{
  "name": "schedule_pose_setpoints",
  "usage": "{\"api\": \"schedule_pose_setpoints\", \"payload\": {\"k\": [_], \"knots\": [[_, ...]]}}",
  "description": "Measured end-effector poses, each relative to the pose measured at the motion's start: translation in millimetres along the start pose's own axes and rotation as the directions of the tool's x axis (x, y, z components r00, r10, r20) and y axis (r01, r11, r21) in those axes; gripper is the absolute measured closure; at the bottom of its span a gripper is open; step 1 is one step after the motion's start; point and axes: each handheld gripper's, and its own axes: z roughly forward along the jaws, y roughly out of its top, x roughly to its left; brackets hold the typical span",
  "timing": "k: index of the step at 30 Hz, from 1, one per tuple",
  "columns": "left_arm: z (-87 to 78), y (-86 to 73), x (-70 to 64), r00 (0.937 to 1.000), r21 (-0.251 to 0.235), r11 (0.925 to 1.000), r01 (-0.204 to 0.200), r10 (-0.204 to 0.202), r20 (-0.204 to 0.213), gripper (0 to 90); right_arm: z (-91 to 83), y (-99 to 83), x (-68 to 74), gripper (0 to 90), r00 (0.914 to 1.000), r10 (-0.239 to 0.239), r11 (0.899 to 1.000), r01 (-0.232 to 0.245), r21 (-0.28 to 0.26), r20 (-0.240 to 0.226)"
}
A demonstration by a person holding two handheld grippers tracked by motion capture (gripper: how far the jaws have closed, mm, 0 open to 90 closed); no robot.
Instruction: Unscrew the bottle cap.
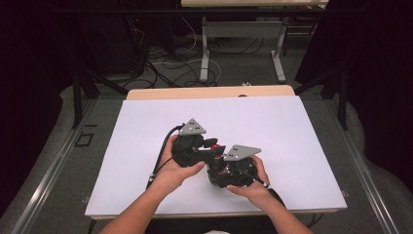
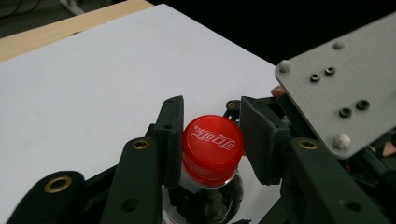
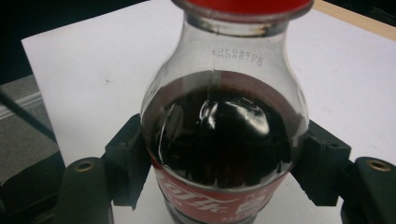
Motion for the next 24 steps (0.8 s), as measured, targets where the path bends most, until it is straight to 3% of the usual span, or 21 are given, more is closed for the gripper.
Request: {"api": "schedule_pose_setpoints", "payload": {"k": [2,5,9,12,13,16,20,24], "knots": [[1.5,0.1,-3.7,0.9996,-0.010,0.9998,0.014,-0.015,-0.025,61.7,-1.5,0.5,-0.5,29.6,1.0000,-0.001,1.000,0.001,0.025,-0.002],[2.2,0.9,-6.0,0.9988,-0.005,0.9997,0.023,-0.024,-0.044,61.7,-0.6,-0.5,-1.1,29.6,1.0000,0.004,1.000,-0.004,0.003,0.006],[4.0,1.2,-5.8,0.9990,-0.013,0.9997,0.022,-0.023,-0.038,61.6,-0.6,-0.7,-1.9,29.6,0.9999,0.005,1.000,-0.005,0.004,0.011],[3.3,1.9,-5.1,0.9993,0.004,0.9995,0.030,-0.030,-0.023,61.2,-1.1,-0.5,-2.2,29.6,1.0000,0.007,1.000,-0.007,0.016,0.000],[2.7,2.2,-3.5,0.9993,-0.003,0.9993,0.036,-0.036,0.008,56.7,-0.9,-0.3,-2.2,29.6,0.9999,0.008,1.000,-0.007,0.016,-0.008],[-1.0,2.0,-1.5,0.9997,0.002,0.9998,0.018,-0.018,0.018,51.6,-0.6,-0.5,-1.5,29.6,1.0000,0.008,1.000,-0.008,0.002,-0.006],[-5.3,0.7,1.1,0.9991,-0.018,0.9996,0.023,-0.022,0.037,47.7,-1.0,-0.7,-1.7,29.6,0.9999,0.008,1.000,-0.008,0.001,-0.013],[-10.9,0.0,7.2,0.9974,-0.009,0.9997,-0.021,0.021,0.069,45.5,-1.1,-0.5,-1.7,29.6,0.9998,0.005,1.000,-0.005,-0.001,-0.020]]}}
